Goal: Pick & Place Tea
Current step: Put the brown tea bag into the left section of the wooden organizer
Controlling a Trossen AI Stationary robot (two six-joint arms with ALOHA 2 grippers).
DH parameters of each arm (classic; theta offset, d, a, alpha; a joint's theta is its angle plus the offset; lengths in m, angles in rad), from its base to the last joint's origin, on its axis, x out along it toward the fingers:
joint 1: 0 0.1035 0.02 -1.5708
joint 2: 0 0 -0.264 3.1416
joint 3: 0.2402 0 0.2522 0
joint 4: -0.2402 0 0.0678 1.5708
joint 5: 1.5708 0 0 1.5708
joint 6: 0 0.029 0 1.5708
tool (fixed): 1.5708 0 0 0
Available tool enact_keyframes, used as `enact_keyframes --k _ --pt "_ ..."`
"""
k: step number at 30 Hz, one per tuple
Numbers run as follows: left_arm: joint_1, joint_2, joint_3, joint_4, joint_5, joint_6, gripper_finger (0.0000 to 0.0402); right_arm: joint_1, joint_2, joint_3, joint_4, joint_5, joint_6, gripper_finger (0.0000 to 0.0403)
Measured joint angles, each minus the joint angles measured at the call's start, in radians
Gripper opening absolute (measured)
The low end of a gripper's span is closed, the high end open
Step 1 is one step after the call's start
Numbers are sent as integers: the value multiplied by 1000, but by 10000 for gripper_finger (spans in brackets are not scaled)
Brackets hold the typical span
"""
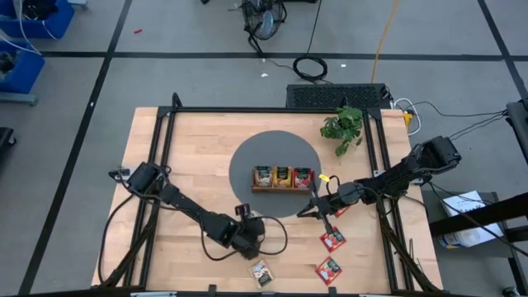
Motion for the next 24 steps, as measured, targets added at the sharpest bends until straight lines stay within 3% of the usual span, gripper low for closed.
enact_keyframes --k 7,11,15,19,24 --pt "-54 3 -2 103 99 149 30 0 0 0 -1 -1 8 4" --pt "-88 4 -2 106 77 217 30 0 0 0 -1 -2 42 4" --pt "-102 4 1 102 -18 257 30 0 0 0 -1 -5 42 4" --pt "-107 3 42 14 -57 228 30 0 0 0 -8 -5 42 4" --pt "-123 3 108 -259 -124 7 30 0 0 0 -10 -5 37 4"
